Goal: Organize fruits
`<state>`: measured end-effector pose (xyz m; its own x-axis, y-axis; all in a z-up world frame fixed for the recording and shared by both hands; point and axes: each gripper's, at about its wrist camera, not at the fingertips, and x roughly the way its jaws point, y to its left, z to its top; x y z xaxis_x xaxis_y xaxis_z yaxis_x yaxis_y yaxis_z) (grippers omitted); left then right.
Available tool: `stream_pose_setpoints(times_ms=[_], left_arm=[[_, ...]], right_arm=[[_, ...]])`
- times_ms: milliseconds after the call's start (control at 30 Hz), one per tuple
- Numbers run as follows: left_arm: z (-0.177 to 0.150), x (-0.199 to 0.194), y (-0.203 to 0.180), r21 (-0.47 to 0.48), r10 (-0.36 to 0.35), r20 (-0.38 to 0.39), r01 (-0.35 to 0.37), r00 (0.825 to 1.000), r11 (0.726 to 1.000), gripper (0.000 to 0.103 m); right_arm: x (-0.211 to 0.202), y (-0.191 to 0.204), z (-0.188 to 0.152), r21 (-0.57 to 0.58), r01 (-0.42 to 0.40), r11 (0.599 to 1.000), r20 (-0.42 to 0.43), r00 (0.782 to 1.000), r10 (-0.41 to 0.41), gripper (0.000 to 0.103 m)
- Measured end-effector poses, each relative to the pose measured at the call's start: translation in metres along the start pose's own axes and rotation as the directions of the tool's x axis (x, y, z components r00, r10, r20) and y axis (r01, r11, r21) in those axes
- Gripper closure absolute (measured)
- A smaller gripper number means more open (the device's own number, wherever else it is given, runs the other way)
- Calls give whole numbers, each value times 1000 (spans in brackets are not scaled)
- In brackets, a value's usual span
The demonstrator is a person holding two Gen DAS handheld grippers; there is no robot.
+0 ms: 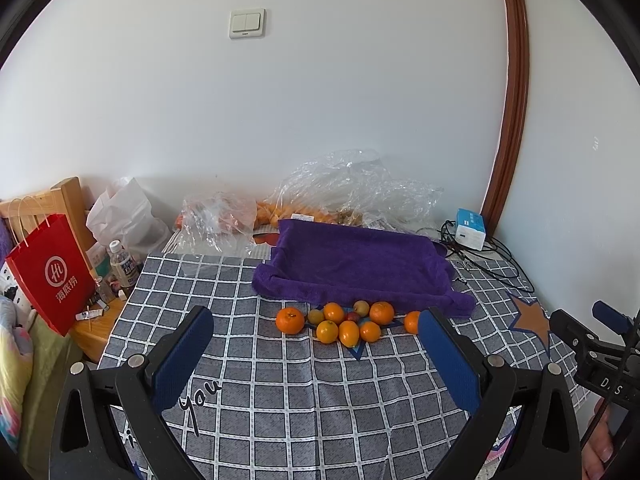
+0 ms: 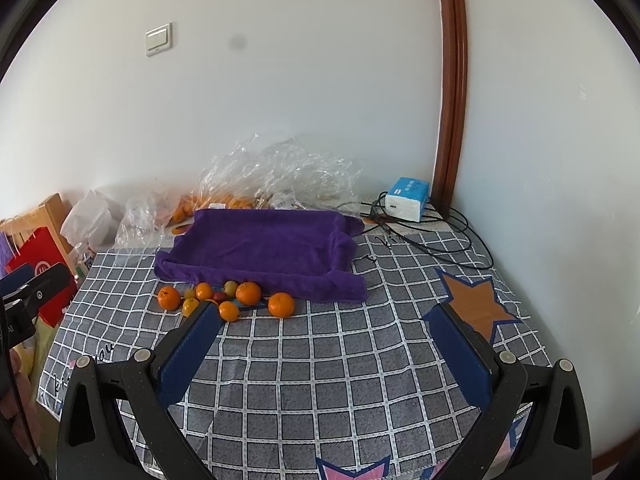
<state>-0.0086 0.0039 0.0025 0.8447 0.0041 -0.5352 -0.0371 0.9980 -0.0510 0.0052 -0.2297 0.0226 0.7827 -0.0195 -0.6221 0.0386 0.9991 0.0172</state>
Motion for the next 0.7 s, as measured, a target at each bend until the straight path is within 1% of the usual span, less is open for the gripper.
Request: stream_pose_setpoints(times_ms=[233, 433, 600, 700], left_arm=[[2, 4, 0, 1, -1, -3, 1, 1000, 1000, 0], [0, 18, 3, -7, -3, -14, 3, 1000, 1000, 0], [-2, 33, 7, -12, 6, -25, -7, 1000, 1000, 0], [-7, 44, 13, -20, 7, -36, -8, 999, 1000, 0]], right_arm=[[7, 1, -1, -3, 7, 1000, -5, 1000, -7, 0], [18, 2, -4, 3, 5, 1000, -18, 1000, -5, 0], [34, 2, -6, 8, 7, 1000, -38, 999, -7, 0], [44, 2, -7, 9, 6, 1000, -36, 999, -6, 0]])
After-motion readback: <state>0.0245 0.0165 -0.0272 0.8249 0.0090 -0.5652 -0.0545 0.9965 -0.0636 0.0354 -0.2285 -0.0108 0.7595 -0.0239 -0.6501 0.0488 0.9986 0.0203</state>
